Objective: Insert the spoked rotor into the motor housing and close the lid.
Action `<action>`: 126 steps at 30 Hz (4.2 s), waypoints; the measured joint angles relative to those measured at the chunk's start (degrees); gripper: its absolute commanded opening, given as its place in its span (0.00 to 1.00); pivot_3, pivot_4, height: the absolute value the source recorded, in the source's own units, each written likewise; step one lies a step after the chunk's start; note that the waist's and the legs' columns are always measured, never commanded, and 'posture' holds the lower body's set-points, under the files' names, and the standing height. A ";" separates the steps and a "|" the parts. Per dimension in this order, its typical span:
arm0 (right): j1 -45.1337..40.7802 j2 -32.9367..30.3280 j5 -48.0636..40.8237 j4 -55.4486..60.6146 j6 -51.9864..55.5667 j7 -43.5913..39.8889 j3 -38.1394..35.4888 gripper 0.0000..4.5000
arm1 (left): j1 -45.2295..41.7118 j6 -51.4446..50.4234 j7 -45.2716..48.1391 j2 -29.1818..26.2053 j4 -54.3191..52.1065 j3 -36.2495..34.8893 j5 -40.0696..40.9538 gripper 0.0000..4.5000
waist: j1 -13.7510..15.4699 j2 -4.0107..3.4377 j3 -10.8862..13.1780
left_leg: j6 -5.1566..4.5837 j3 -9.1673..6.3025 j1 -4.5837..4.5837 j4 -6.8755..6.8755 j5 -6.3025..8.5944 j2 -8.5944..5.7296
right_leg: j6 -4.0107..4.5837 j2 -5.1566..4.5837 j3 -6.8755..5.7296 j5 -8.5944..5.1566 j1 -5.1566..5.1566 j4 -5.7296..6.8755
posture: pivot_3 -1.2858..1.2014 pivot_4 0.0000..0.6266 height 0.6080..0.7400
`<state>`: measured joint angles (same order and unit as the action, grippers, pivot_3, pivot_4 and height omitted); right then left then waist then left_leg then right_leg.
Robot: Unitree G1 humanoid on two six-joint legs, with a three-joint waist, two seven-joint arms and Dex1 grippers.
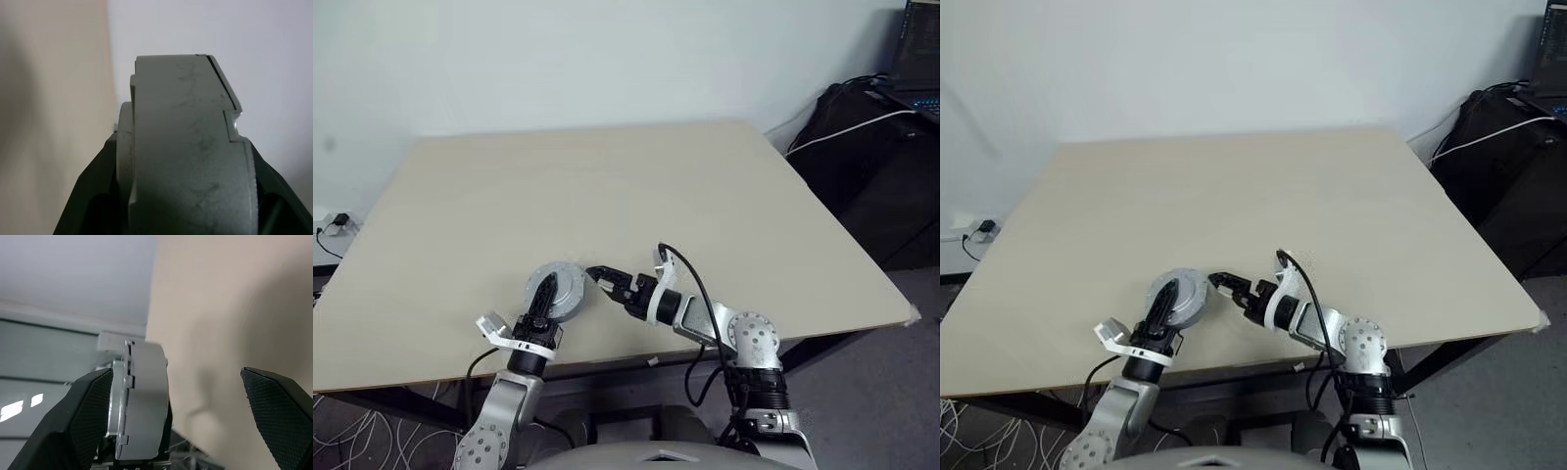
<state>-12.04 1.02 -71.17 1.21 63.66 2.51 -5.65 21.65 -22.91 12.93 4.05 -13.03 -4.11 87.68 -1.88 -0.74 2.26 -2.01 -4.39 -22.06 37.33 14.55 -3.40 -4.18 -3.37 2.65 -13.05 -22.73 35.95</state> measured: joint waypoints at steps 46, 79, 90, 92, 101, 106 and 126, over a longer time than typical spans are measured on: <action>11.19 -10.03 45.61 12.74 -31.86 -21.49 17.51 1.00 | -49.58 22.72 -14.28 -4.67 52.48 -33.62 -25.45 0.48 | 2.67 1.31 -0.49 | 0.19 0.03 0.27 0.07 -0.12 -0.06 | -0.30 0.35 0.15 0.50 0.23 -0.01 | 0.52 0.00 1.00; 11.48 -8.58 46.60 12.64 -30.61 -22.15 16.44 1.00 | -18.53 5.90 -34.15 1.34 8.24 -23.48 -27.80 0.99 | 2.71 1.26 -0.95 | 0.40 0.16 0.47 0.00 0.04 0.06 | 0.05 0.05 0.14 0.34 0.35 -0.01 | 0.52 0.00 1.00; 13.57 -9.42 46.93 12.69 -31.83 -23.89 16.37 1.00 | -7.67 3.80 -25.75 -1.22 -3.46 -0.45 -39.09 0.99 | 2.56 1.00 -0.88 | 0.43 0.24 0.45 -0.05 -0.01 0.03 | -0.23 0.00 0.13 0.13 0.31 -0.01 | 0.52 0.00 1.00; 14.48 -9.87 48.63 12.72 -34.67 -24.08 16.36 1.00 | -7.33 6.39 -22.13 -2.39 -3.40 4.66 -47.11 0.99 | 2.56 0.98 -0.86 | 0.44 0.26 0.40 -0.08 -0.01 0.04 | -0.22 0.02 0.12 0.12 0.25 -0.01 | 0.52 0.00 1.00; 19.98 -8.60 58.50 12.51 -48.86 -17.35 13.76 1.00 | -8.57 16.42 -14.80 -9.81 0.11 12.26 -71.54 0.99 | 2.58 0.67 -0.86 | 0.45 0.25 0.42 -0.16 -0.01 0.07 | -0.20 -0.01 0.12 0.08 0.22 -0.02 | 0.52 0.00 1.00; 23.12 -8.40 63.48 12.12 -55.21 -14.28 13.06 1.00 | -8.33 25.11 -14.48 -11.16 4.87 14.54 -82.83 0.99 | 2.69 0.61 -0.82 | 0.45 0.23 0.42 -0.20 -0.01 0.08 | -0.19 -0.03 0.11 0.06 0.20 -0.01 | 0.52 0.00 1.00; 26.97 -11.46 63.93 11.68 -57.42 -22.10 14.86 1.00 | -6.54 35.72 -10.50 -10.06 9.87 13.67 -89.13 0.99 | 2.81 0.54 -0.77 | 0.42 0.14 0.40 -0.17 0.00 0.09 | -0.28 -0.13 0.00 0.00 0.24 0.01 | 0.52 0.00 1.00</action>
<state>14.93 -10.43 -7.24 12.88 6.24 -19.59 9.21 15.11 12.81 2.43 -6.01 -3.16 9.56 -1.45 0.93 -0.21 1.49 -1.59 -4.25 -21.66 37.15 14.55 -3.32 -4.46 -3.50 2.65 -13.06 -22.48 35.96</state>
